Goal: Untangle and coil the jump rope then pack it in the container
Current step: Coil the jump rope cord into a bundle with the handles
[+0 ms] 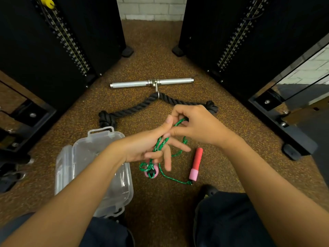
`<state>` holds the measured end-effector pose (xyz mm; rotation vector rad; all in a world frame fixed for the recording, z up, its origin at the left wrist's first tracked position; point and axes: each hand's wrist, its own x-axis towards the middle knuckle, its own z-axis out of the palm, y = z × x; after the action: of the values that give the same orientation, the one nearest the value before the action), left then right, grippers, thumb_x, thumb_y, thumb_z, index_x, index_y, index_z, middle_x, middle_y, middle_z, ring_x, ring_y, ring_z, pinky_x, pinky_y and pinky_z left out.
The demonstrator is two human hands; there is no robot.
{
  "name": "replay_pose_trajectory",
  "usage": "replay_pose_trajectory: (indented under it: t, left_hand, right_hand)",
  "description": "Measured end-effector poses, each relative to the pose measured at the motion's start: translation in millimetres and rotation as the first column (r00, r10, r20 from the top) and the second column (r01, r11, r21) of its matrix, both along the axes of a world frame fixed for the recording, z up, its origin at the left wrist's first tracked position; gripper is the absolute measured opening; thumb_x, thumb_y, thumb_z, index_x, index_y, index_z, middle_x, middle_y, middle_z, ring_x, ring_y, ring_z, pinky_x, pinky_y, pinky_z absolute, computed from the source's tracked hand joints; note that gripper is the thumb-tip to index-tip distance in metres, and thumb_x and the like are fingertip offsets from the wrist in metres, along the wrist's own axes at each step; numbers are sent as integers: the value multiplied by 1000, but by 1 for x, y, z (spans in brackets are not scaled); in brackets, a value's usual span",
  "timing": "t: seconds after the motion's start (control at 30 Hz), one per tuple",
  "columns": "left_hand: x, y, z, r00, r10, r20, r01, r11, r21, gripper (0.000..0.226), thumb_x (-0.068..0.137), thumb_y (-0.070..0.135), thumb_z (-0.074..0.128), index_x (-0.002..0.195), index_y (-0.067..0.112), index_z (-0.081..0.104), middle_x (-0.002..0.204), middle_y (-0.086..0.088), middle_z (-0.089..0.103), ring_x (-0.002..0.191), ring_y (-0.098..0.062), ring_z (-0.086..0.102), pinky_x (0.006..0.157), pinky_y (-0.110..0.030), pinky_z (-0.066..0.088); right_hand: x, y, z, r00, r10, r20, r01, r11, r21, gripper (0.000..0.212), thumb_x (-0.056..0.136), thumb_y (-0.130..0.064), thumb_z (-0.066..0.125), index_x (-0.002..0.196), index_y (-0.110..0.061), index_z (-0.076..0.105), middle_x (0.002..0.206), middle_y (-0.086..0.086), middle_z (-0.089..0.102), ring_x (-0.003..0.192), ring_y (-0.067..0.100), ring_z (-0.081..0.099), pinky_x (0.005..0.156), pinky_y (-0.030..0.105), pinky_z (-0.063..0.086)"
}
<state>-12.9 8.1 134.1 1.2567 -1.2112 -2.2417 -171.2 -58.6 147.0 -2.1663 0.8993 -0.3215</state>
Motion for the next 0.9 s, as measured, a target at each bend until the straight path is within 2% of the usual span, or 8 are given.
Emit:
replay_pose_trajectory:
  t: [0.17,0.3,0.4,0.47,0.57,0.73,0.83,0.9]
  left_hand:
    - [-1,4,0,943,-128,-307,163,983,90,76,77,72,36,101,9,71,33,7,46,31,-3,30,54,-17,42]
    - [-7,7,-3,765,104,-636,57,972,228,53,84,50,53,108,5,68,32,6,51,31,-1,42,62,-17,50]
    - [-1,1,-1,570,329,-752,-128,941,315,45,93,34,45,120,1,58,43,1,61,38,-5,55,81,-23,54]
    - [4,-5,3,483,501,-718,-360,861,359,42,92,28,41,120,2,58,68,-2,73,53,-8,65,82,-27,55]
    - [10,-10,8,419,688,-592,-653,681,330,43,94,28,33,116,1,60,105,-12,72,94,-20,70,82,-32,56]
    - [20,-15,0,437,816,-380,-844,518,141,44,100,33,25,126,9,51,132,-8,56,116,-19,58,97,-31,48]
    - [17,-12,0,646,745,-167,-763,628,-154,52,98,42,17,137,17,40,146,-3,41,124,-14,49,106,-33,38]
    - [5,-7,4,824,557,99,-487,788,-376,59,93,52,8,138,28,38,146,7,40,122,-13,50,105,-40,40]
  right_hand:
    - [1,1,-2,988,-116,106,113,993,30,30,79,-36,67,70,-10,54,60,-2,46,56,8,38,55,19,32]
    - [9,9,-9,992,-102,69,93,988,123,33,92,-33,51,64,-15,53,64,1,50,58,7,42,58,22,37]
    - [13,17,-13,998,-42,-49,49,985,168,33,98,-20,37,83,-4,62,81,6,61,69,10,51,63,19,36]
    - [16,18,-11,992,-60,-108,79,981,179,39,99,-24,32,67,-15,51,69,6,59,67,16,51,59,25,30]
    - [21,18,-7,992,-42,-115,60,985,159,43,98,-31,35,57,-23,45,53,-11,47,49,-2,47,52,15,33]
    - [22,23,-5,984,91,-156,-71,990,126,38,96,-39,40,66,-17,46,54,-7,43,49,5,40,48,21,28]
    - [23,27,-1,971,199,-135,-194,980,49,34,94,-38,45,64,-24,41,52,-9,40,46,6,40,47,20,28]
    - [22,27,5,969,234,-83,-236,972,-9,30,92,-35,52,66,-20,51,50,-10,39,49,4,47,48,16,31]
